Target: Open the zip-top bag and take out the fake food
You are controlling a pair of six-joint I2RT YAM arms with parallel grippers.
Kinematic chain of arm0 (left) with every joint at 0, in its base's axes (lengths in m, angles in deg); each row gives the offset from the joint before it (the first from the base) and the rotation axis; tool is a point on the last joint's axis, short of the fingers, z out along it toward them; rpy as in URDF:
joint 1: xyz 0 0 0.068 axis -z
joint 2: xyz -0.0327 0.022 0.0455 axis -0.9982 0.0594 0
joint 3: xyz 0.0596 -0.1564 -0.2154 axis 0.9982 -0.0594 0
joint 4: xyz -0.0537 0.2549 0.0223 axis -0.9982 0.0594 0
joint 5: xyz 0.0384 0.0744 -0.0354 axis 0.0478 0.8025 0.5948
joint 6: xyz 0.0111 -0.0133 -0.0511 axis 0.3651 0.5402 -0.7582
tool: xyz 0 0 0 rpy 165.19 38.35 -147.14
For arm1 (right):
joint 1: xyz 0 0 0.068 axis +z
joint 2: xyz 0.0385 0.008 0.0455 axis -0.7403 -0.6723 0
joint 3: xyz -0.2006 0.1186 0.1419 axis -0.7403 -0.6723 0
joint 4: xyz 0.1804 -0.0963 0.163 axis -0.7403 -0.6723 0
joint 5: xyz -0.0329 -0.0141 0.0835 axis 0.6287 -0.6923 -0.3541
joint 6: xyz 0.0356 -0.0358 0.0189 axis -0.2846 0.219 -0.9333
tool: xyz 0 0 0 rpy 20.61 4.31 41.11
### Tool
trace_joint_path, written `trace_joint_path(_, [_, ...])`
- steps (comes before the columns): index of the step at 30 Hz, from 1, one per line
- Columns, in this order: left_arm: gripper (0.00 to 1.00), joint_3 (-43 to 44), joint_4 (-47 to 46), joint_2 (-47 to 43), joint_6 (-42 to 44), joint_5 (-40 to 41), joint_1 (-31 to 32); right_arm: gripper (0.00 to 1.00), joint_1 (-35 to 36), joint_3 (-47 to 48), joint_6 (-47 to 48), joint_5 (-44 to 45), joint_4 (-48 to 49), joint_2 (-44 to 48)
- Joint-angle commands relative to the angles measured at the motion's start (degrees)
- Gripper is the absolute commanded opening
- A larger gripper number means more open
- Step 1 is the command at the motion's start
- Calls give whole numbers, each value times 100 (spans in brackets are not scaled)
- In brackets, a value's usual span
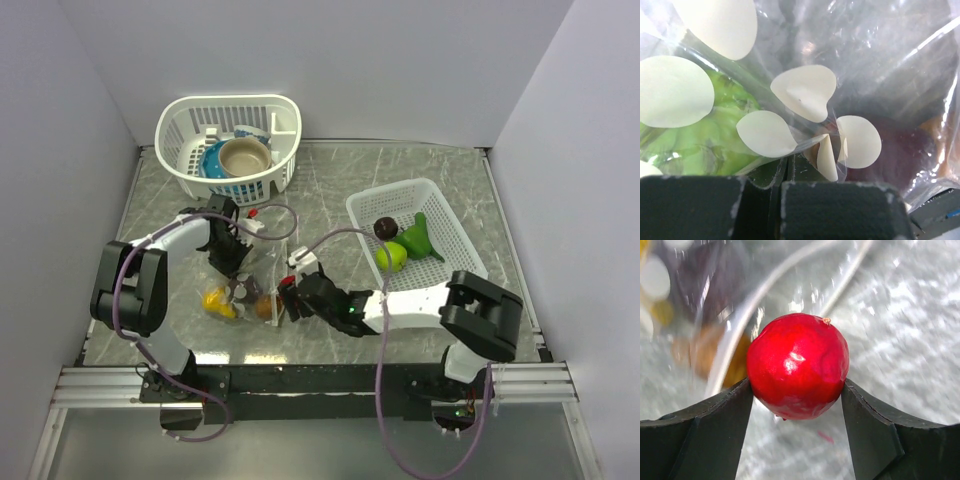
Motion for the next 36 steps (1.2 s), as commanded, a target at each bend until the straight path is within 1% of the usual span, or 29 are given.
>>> trace_joint_path(1, [1,201,-183,74,-20,85,-99,72,-111,-331,-18,244,-307,990])
trace_joint_path(3, [1,210,-157,39,33,76,-126,72,-259,-393,78,524,-517,1317])
trace_joint_path(4, [1,228,-130,4,24,67,-126,72,-504,-384,122,735,-570,1640])
trace_joint_path(6, [1,263,-25,-93,68,15,-126,71,-812,-340,140,1069,-736,1958])
trace_joint_path(7, [1,263,1,-137,77,-29,-126,70,-1266,-323,140,1193,-764,2247])
trace_joint_path(9, [1,272,45,-269,94,-30,-126,67,-1673,-261,-51,1578,-886,2504])
trace_joint_path(10, [1,272,63,-313,112,-56,-126,63,-2041,-244,-123,1816,-931,2670])
trace_joint_path(11, [1,263,54,-391,112,-56,-126,56,-2262,-174,-228,2192,-1018,2698])
trace_joint_path(12, [1,254,37,-436,95,-56,-126,56,-2456,-104,-542,2379,-1437,2681])
trace_joint_path(13, [1,219,-15,-471,95,-65,-126,56,-2649,1,-658,2450,-1693,2507])
trace_joint_path(14, [1,202,-42,-541,95,-100,-126,58,-3008,211,-790,2546,-1965,2392])
trace_joint_path(15, [1,193,-34,-568,103,-126,-126,59,-3142,309,-1035,2582,-2438,2243])
trace_joint_path(16, [1,193,-25,-568,95,-170,-117,63,-3247,362,-1116,2574,-2591,1980])
trace_joint_path(17, [1,201,-33,-594,95,-249,-126,78,-3336,415,-1143,2400,-2670,1856])
trace_joint_path(19, [1,202,-77,-612,68,-284,-126,97,-3345,459,-1108,2276,-2820,1531])
trace_joint_path(20, [1,202,-112,-647,77,-285,-126,100,-3345,468,-1090,2171,-2812,1486])
trace_joint_path(21, [1,210,-113,-656,77,-345,-126,100,-3276,442,-934,1943,-2655,1477])
trace_joint_path(23, [1,210,-182,-673,94,-346,-117,100,-3100,355,-679,1810,-2444,1634])
trace_joint_path(25, [1,228,-244,-665,112,-285,-126,100,-2592,258,-99,1686,-1996,1897])
trace_joint_path(26, [1,237,-262,-630,147,-276,-126,100,-2398,214,355,1582,-1820,1977])
trace_joint_path(27, [1,237,-340,-603,147,-267,-126,100,-1996,179,551,1468,-1592,2099])
trace_joint_path(29, [1,254,-402,-525,208,-258,-126,100,-1651,152,947,1317,-1266,2127])
trace_joint_path(32, [1,324,-482,-393,252,-214,-126,100,-1079,91,1255,888,-871,2118])
trace_joint_path(33, [1,359,-490,-357,270,-214,-126,100,-982,64,1274,791,-678,1996])
trace_joint_path(35, [1,386,-499,-243,314,-197,-126,100,-823,29,1248,396,-597,1785])
trace_joint_path(36, [1,395,-525,-208,314,-179,-126,100,-788,11,1230,211,-519,1506])
